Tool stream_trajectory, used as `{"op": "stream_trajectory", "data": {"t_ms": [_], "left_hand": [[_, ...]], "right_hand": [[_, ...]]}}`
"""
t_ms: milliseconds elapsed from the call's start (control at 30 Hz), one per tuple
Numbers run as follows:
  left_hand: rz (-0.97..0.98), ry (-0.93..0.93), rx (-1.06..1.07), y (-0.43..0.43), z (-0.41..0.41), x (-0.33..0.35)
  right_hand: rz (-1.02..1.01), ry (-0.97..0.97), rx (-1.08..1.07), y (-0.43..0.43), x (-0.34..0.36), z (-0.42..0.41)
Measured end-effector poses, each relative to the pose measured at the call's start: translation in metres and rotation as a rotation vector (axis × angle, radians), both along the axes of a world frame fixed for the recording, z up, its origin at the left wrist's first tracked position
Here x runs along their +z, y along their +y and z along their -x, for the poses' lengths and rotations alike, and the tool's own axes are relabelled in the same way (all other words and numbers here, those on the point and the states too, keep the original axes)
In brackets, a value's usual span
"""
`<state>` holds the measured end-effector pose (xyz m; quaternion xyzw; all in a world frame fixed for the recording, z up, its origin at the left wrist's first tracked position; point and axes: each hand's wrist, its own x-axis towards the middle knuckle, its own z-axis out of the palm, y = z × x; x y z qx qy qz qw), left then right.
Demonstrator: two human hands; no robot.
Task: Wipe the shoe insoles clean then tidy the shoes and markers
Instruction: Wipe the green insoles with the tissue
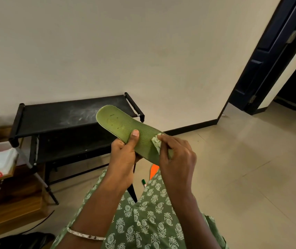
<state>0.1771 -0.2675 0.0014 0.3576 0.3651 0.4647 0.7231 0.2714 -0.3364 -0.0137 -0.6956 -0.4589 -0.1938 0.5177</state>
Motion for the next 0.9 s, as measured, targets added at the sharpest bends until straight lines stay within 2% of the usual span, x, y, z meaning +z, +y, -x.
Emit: {"op": "stream_trajectory", "data": {"t_ms": [133,333,600,900], "left_hand": [[-0.034,0.02,-0.011,-0.001,-0.003,0.001],[-0.13,0.061,-0.009,-0.005,-0.005,0.002],[-0.051,0.02,0.008,-0.001,-0.002,0.006],[-0.044,0.029,0.014,-0.001,0.001,0.004]], "right_hand": [[0.001,0.002,-0.045,0.0,0.0,0.004],[-0.013,-0.08,-0.001,0.003,0.004,0.022],[0.008,0.035,-0.023,0.0,-0.004,-0.003],[0.009,-0.063,0.032,0.004,0.002,0.02]]}}
